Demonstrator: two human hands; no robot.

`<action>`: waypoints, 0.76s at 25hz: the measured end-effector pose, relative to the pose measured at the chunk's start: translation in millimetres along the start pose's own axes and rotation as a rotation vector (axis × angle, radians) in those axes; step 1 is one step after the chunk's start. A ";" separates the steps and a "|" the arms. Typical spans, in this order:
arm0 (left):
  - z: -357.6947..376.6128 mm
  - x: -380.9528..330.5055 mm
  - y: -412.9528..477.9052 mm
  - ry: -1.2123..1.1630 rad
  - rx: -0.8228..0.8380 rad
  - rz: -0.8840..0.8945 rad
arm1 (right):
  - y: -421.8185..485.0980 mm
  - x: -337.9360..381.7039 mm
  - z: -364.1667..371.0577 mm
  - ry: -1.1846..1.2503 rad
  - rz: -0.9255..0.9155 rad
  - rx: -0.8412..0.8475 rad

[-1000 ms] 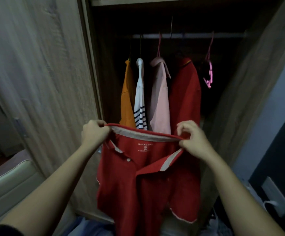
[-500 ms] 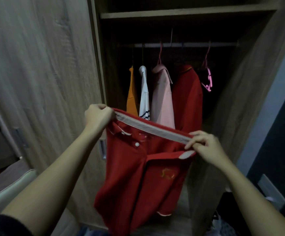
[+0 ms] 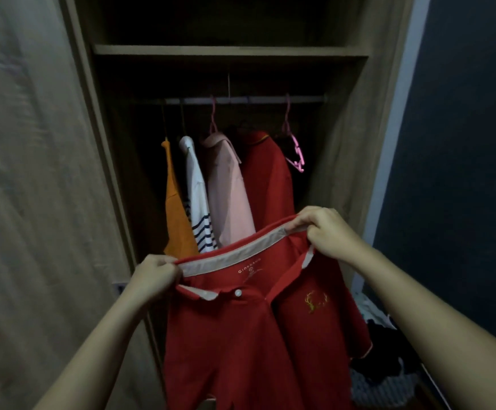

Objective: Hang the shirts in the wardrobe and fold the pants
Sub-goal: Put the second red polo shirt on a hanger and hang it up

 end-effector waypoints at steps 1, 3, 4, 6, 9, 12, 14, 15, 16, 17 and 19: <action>5.8 -1.6 5.7 0.046 0.110 -0.021 | 3.3 1.5 -5.0 -0.012 -0.002 0.015; 11.9 -11.9 21.4 0.194 0.277 -0.020 | 13.3 2.6 -16.0 -0.074 -0.010 0.035; 12.2 -23.6 28.1 0.267 0.264 0.016 | 18.3 3.0 -19.0 -0.105 -0.028 0.057; 9.6 -57.7 44.2 0.310 0.083 0.117 | 26.6 0.6 -24.6 -0.139 -0.069 0.113; 20.6 -121.3 68.7 0.241 0.008 0.219 | 32.7 -9.1 -36.3 -0.189 -0.079 0.165; 39.6 -179.5 100.0 0.295 0.072 0.289 | 38.5 -26.7 -56.6 -0.204 -0.051 0.185; 46.6 -214.9 125.5 0.302 0.033 0.339 | 47.9 -37.9 -69.8 -0.246 -0.065 0.198; 50.3 -231.4 141.8 0.289 0.012 0.357 | 54.3 -43.6 -76.4 -0.267 -0.080 0.200; 55.4 -248.0 158.8 0.269 -0.001 0.367 | 60.9 -49.0 -83.2 -0.277 -0.096 0.193; 62.2 -263.2 176.1 0.247 0.004 0.372 | 66.9 -53.7 -89.5 -0.274 -0.113 0.183; 75.1 -287.4 214.2 0.126 0.046 0.364 | 78.6 -62.6 -98.2 -0.258 -0.150 0.168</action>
Point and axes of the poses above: each hand's wrist, its own y-axis towards the middle knuckle, its own z-axis out of the palm, x = y × z, the point moved 4 cm from there along y, towards the middle knuckle, and after that the axes turned 13 degrees about x, right-handed, at the moved point
